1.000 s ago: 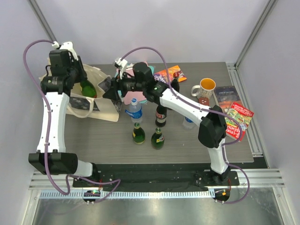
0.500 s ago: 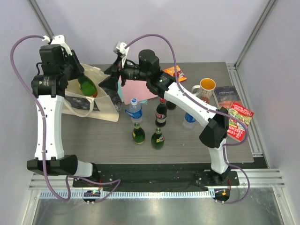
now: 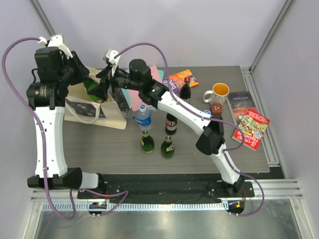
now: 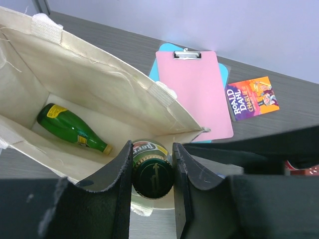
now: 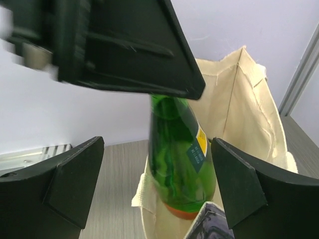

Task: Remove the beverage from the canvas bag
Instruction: Take out the drink from the canvas bag.

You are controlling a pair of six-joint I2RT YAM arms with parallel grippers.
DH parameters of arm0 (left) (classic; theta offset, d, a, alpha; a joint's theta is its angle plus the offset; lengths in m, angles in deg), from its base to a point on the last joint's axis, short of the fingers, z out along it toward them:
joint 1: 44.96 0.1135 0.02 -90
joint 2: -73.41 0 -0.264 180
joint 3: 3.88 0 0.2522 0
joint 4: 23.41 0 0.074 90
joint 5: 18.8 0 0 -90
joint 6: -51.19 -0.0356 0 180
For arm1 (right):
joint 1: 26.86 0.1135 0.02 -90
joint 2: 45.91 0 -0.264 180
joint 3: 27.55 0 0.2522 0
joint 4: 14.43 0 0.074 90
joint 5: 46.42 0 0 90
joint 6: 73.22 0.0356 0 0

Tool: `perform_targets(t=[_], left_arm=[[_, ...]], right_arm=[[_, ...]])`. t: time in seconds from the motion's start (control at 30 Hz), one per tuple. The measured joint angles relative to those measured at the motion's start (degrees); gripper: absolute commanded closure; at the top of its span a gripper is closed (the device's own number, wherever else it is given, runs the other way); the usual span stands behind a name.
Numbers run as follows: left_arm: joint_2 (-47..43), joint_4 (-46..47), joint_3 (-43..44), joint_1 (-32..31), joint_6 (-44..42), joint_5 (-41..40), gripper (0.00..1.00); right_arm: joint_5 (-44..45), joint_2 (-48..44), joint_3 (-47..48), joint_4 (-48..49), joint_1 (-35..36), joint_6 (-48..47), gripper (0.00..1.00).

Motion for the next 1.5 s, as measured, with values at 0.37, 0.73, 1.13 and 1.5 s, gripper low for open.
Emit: perform_targets(t=[0.37, 0.73, 1.13, 1.5], left_arm=[[-4.0, -0.9, -0.8, -0.2, 2.2, 2.5, 1.00], [-5.2, -0.7, -3.5, -0.3, 3.7, 3.9, 1.00], [-6.5, -0.7, -3.9, -0.4, 4.2, 4.0, 1.00], [-6.6, -0.7, -3.9, -0.4, 4.4, 4.0, 1.00]], right_arm=[[5.4, 4.9, 4.3, 0.9, 1.6, -2.0, 0.07], [9.0, 6.1, 7.9, 3.0, 4.7, -3.7, 0.28], [10.9, 6.9, 8.3, 2.6, 5.2, -3.1, 0.48], [9.9, 6.9, 8.3, 2.9, 5.3, -4.0, 0.95]])
